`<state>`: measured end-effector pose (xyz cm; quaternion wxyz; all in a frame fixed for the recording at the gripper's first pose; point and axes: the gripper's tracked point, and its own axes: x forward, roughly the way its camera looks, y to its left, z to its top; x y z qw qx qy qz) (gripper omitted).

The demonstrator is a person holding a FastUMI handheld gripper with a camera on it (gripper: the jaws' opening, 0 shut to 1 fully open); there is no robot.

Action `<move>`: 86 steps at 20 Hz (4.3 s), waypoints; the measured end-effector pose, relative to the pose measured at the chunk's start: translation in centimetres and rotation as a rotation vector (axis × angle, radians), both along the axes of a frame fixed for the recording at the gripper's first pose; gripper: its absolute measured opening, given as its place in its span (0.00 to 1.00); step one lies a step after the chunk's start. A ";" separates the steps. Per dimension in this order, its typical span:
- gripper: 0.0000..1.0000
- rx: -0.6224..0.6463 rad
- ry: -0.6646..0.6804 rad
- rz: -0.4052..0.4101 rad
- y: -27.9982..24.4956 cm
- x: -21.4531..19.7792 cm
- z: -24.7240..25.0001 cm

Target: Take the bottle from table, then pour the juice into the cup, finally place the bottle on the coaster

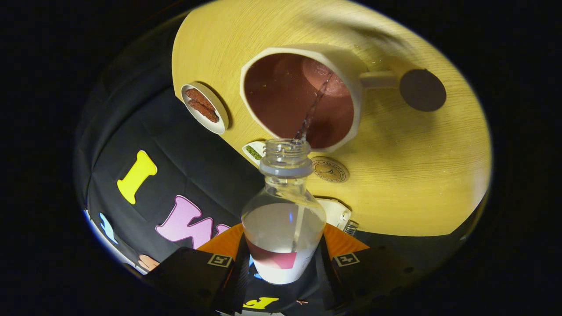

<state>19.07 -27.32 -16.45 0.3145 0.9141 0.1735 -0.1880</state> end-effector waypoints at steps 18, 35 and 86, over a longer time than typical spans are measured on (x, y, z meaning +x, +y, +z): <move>0.69 0.184 0.008 -0.037 -1.3 0.1 1.8; 0.69 0.128 0.025 -0.023 -0.2 0.6 1.6; 0.69 -2.467 0.090 0.626 7.5 11.2 -1.1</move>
